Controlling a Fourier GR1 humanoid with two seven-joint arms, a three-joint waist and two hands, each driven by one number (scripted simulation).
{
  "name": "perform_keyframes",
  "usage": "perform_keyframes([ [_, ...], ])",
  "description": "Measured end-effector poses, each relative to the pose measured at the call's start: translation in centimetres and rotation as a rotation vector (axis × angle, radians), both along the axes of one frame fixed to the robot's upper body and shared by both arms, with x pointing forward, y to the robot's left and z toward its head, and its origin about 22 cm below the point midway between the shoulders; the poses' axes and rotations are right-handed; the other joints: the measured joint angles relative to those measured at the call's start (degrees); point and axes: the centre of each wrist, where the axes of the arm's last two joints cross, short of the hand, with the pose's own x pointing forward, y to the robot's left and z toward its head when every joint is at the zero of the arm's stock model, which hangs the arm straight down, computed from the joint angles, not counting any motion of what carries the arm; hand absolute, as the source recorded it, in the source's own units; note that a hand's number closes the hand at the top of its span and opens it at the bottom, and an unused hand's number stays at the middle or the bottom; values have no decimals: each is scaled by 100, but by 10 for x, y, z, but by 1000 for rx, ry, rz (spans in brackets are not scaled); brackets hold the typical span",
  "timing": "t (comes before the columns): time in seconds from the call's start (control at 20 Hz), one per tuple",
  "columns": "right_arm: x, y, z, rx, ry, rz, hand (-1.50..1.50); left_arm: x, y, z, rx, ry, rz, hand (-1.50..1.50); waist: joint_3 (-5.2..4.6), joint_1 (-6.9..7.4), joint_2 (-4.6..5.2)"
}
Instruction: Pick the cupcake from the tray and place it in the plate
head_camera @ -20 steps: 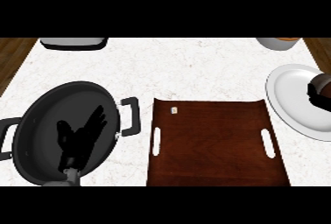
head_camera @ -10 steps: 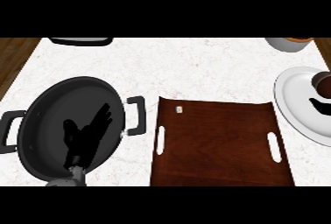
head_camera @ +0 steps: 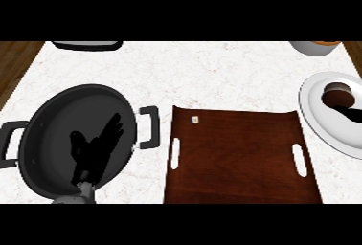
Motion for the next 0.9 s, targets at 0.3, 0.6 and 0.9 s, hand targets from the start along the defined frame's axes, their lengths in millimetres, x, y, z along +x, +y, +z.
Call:
perform_keyframes([
  [0.3,-14,-18,2,147,-141,-26,-150,-3,5,-1,5,3,9,0,-11,-62,-16],
  [0.6,-46,-51,4,277,-154,34,-150,-4,6,0,-1,10,17,0,-17,-120,-35],
  [0.9,-90,-82,3,329,-123,169,-150,-7,14,-2,5,19,32,0,-22,-187,-65],
])
